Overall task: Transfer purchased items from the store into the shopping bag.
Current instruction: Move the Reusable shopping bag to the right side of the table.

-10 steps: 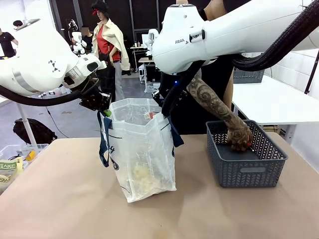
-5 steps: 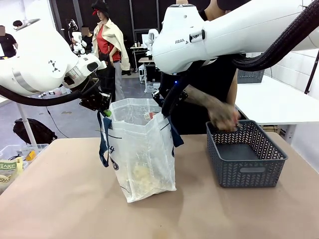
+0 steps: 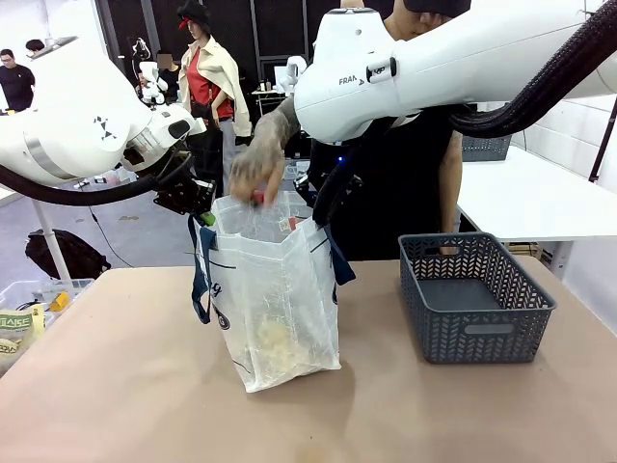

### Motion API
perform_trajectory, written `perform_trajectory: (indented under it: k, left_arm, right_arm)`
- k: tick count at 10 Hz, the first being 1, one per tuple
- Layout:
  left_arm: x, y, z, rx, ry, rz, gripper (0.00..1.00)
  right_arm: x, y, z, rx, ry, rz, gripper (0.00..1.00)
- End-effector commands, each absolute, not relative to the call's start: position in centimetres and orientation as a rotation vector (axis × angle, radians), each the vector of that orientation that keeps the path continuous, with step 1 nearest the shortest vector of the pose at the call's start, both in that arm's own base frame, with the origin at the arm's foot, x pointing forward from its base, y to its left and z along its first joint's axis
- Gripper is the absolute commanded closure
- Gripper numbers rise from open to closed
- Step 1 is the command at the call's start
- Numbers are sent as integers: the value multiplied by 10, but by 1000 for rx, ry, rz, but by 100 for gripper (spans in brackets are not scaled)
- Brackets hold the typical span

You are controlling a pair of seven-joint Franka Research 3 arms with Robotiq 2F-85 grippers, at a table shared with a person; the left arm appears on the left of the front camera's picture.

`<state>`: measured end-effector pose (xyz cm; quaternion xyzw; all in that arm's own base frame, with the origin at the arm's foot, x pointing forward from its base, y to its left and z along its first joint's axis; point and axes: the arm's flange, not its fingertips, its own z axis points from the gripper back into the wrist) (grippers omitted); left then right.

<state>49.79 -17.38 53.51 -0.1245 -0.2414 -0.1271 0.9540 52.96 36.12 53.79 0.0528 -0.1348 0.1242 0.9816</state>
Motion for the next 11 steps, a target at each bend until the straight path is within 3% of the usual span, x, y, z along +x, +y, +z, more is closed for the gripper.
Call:
perform_trajectory:
  k: [1,8,11]
  left_arm:
    - [495,-172,537,-266,-492,-245,100]
    - [498,-174,535,-253,-490,-258,100]
    - [526,-178,532,-379,-452,-266,100]
  right_arm:
    - [530,359,539,125,-262,261,100]
    - [530,361,538,106,-271,250,100]
    - [521,385,543,25,-255,382,100]
